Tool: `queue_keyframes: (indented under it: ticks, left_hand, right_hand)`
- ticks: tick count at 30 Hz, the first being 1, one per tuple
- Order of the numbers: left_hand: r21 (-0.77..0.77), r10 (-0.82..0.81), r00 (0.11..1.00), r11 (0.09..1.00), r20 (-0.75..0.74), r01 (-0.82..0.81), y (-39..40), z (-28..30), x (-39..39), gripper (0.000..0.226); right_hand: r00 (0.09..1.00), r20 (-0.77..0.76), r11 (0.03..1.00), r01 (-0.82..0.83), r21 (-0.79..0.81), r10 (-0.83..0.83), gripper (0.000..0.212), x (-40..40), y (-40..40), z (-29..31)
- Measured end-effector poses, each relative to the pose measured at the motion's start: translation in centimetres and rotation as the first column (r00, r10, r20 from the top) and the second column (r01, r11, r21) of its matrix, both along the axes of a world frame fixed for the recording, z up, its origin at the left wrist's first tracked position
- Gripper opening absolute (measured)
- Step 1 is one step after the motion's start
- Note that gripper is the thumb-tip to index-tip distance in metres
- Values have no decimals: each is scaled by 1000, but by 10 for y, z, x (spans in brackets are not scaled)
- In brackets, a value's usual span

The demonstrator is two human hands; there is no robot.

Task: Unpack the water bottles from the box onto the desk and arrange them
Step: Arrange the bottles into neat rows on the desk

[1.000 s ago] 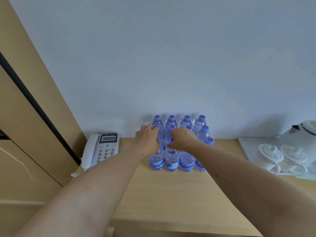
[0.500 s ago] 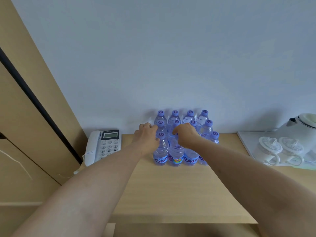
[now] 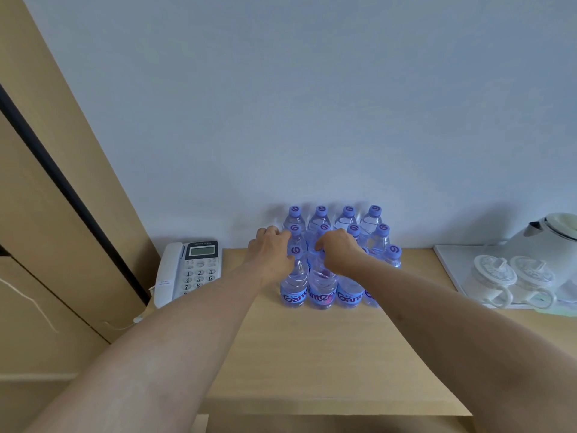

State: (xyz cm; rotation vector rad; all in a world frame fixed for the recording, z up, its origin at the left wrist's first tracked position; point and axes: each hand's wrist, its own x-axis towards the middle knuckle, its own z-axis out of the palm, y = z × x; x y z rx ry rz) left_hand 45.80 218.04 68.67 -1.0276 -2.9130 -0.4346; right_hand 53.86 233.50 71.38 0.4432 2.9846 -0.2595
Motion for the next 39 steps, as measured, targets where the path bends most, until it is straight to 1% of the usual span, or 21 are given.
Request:
queue_keyframes:
  ticks: [2,3,4,5,6,9,11,12,14,16,26,29,33,36,39]
  left_hand:
    - [1,0,1000,1000,7,0,2,2,1,37]
    - [0,-1,1000,1000,10,1,3,3,2,38]
    - [-4,-2,1000,1000,13,2,4,4,3,39]
    - [-9,-4,1000,1000,13,4,5,5,4,39]
    - [-13,-7,1000,1000,11,7,5,6,4,40]
    - [-21,-6,1000,1000,6,6,5,8,4,41]
    - [-17,-1,1000,1000,7,1,5,9,3,42]
    - [-16,-2,1000,1000,7,3,5,9,2,43]
    - [-18,-9,1000,1000,8,9,5,9,1,45]
    - [-17,-10,1000,1000,13,10,6,8,0,46]
    - [-4,-3,998,1000,59,3,7,5,-5,50]
    - [7,1,998,1000,58,-1,7,5,-7,46]
    - [33,13,999,999,52,-15,2,7,-12,42]
    - [6,26,999,1000,24,-27,-10,7,-20,39]
    - [1,58,998,998,34,-58,-21,6,-27,40]
  right_hand:
    - [1000,-16,1000,25,7,-25,4,0,2,0]
    - [998,-21,998,57,-4,-57,24,-1,3,-1]
    - [999,-1,999,51,11,-51,38,-1,4,-2]
    - [998,-4,998,59,-4,-59,43,-1,4,-2]
    - [999,-3,999,54,1,-54,44,-1,3,-2]
    - [998,-14,998,60,-6,-60,34,-3,2,-4]
    - [999,-23,999,40,-4,-41,14,-3,3,-4]
    - [999,-30,1000,19,-4,-19,10,-4,5,-5]
    - [999,-48,1000,0,1,0,23,-3,7,-7]
    - [997,-73,1000,-6,0,6,27,-4,10,-10]
    - [998,-6,998,-57,37,57,34,-12,10,-3]
    - [992,-15,990,-122,65,123,31,-14,3,2]
    - [973,-93,977,-205,53,209,15,-23,-16,1]
    - [975,-72,978,-208,28,209,16,-29,-29,-3]
    - [979,-66,981,-188,36,190,15,-34,-33,-8]
